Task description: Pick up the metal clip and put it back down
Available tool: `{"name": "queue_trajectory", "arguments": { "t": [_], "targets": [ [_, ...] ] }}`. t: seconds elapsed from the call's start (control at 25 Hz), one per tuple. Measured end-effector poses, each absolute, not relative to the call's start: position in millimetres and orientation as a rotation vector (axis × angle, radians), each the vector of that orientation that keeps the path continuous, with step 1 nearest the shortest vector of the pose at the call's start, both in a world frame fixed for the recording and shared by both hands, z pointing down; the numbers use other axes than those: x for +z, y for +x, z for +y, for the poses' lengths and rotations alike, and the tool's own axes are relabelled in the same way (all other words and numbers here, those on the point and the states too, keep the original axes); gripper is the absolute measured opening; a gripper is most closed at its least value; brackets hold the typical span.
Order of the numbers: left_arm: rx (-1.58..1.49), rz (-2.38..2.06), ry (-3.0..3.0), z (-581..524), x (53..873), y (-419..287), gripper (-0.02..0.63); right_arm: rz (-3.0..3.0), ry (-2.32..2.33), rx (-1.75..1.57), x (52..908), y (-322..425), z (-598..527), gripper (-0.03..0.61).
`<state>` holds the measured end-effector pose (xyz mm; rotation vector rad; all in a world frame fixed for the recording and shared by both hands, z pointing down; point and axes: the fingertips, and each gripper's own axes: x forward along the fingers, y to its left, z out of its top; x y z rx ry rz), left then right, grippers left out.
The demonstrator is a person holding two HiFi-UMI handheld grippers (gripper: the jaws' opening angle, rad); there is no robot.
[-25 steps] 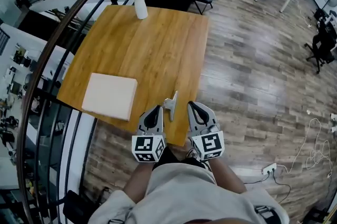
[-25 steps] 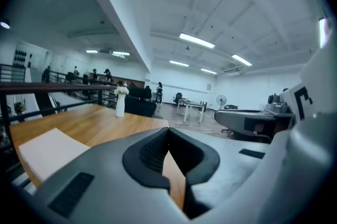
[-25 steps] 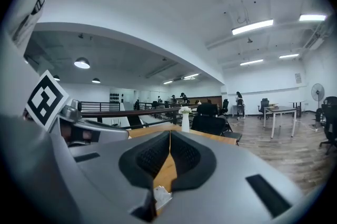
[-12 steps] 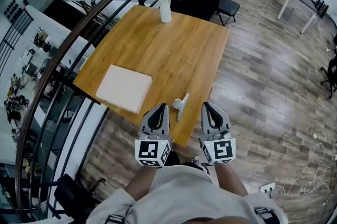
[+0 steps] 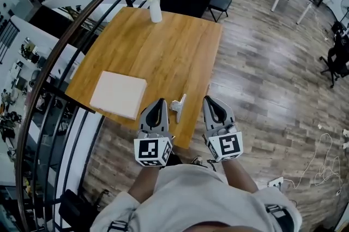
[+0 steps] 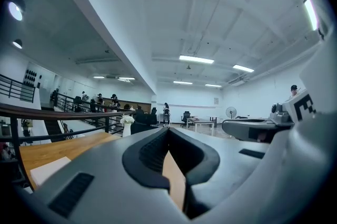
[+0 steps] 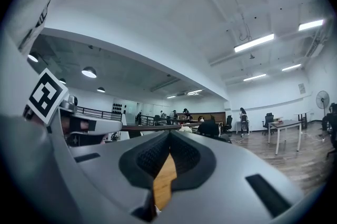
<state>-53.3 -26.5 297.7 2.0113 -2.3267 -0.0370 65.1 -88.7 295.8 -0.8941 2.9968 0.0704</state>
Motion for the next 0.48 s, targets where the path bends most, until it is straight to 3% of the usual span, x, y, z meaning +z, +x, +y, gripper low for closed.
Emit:
{"name": "queue_trajectory", "arguments": {
  "t": [0.48],
  "targets": [
    [-0.038,-2.331,2.000,-24.4,296.5,-65.9,0.025,3.028,-0.876,0.100,292.2,52.3,-85.4,0.026]
  ]
}}
